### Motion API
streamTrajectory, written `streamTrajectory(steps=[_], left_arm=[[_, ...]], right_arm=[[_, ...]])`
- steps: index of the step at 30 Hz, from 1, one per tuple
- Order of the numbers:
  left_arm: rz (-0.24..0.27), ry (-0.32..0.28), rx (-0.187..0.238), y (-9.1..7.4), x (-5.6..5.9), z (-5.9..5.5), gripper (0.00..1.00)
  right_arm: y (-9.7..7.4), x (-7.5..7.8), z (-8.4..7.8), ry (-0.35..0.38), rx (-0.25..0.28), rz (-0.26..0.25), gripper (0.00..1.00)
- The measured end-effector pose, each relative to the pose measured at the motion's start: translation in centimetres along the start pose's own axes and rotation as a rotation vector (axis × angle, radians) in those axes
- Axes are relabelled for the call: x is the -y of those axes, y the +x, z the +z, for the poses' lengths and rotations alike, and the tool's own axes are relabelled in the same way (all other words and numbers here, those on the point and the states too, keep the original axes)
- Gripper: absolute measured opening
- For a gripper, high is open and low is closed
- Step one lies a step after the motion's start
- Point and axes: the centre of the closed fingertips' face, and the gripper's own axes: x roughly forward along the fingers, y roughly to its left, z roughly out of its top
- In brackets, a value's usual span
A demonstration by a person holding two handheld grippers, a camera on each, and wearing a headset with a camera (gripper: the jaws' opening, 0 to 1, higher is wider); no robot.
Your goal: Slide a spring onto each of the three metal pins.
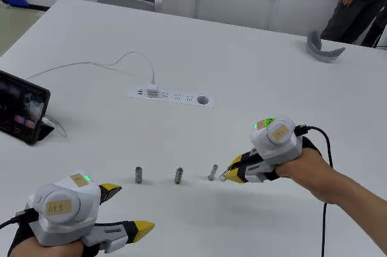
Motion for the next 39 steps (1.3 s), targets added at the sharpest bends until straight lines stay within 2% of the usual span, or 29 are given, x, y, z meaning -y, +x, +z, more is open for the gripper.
streamTrajectory(steps=[21,32,39], left_arm=[[0.05,-0.05,0.0,-1.7,-1.5,-1.3,0.65],[0.063,-0.066,0.004,-2.2,-1.8,-1.4,0.65],[0.066,-0.072,0.01,-2.3,-1.9,-1.3,0.66]], right_arm=[[1.6,2.8,0.6,-0.015,-0.024,-0.022,0.12],[2.6,3.4,1.0,-0.027,-0.035,-0.013,0.12],[3.1,3.3,0.6,-0.033,-0.057,0.002,0.13]])
